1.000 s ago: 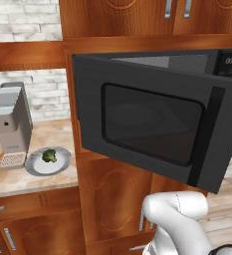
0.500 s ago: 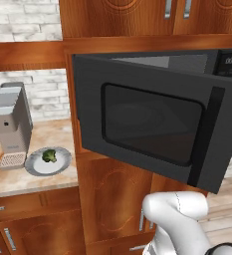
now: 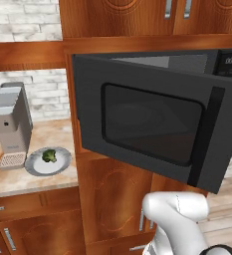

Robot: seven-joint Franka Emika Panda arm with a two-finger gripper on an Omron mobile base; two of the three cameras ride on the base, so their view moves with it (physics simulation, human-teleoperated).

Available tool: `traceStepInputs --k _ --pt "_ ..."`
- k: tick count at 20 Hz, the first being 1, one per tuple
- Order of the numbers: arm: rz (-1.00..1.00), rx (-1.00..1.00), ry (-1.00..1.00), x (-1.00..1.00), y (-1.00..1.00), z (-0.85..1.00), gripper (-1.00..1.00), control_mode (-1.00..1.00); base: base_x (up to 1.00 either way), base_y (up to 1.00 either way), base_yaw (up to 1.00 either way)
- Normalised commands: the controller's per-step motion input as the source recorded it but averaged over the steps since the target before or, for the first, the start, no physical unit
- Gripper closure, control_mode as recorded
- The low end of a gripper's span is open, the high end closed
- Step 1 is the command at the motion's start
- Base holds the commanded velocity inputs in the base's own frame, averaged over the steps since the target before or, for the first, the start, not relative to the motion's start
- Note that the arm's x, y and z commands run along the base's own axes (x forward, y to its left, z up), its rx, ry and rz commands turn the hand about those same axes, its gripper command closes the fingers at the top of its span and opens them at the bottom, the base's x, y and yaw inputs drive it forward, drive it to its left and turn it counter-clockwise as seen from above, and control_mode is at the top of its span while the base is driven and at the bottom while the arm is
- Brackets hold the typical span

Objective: Pick the broccoli from the counter and place it in the microwave. Then turn on the microwave.

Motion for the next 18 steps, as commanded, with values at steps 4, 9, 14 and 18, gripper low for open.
traceStepInputs --k 4,9,14,18 --pt "0.11 0.0 0.0 -0.42 0.2 0.0 -1.0 -1.0 0.0 0.0 0.0" --pt "0.12 0.0 -0.01 -0.55 0.2 0.0 -1.0 -1.0 0.0 0.0 0.0" --pt "0.12 0.01 0.0 -0.35 0.23 0.0 -1.0 -1.0 0.0 0.0 0.0" --pt "0.14 0.05 0.0 -0.11 0.25 0.0 -1.0 -1.0 0.0 0.0 0.0"
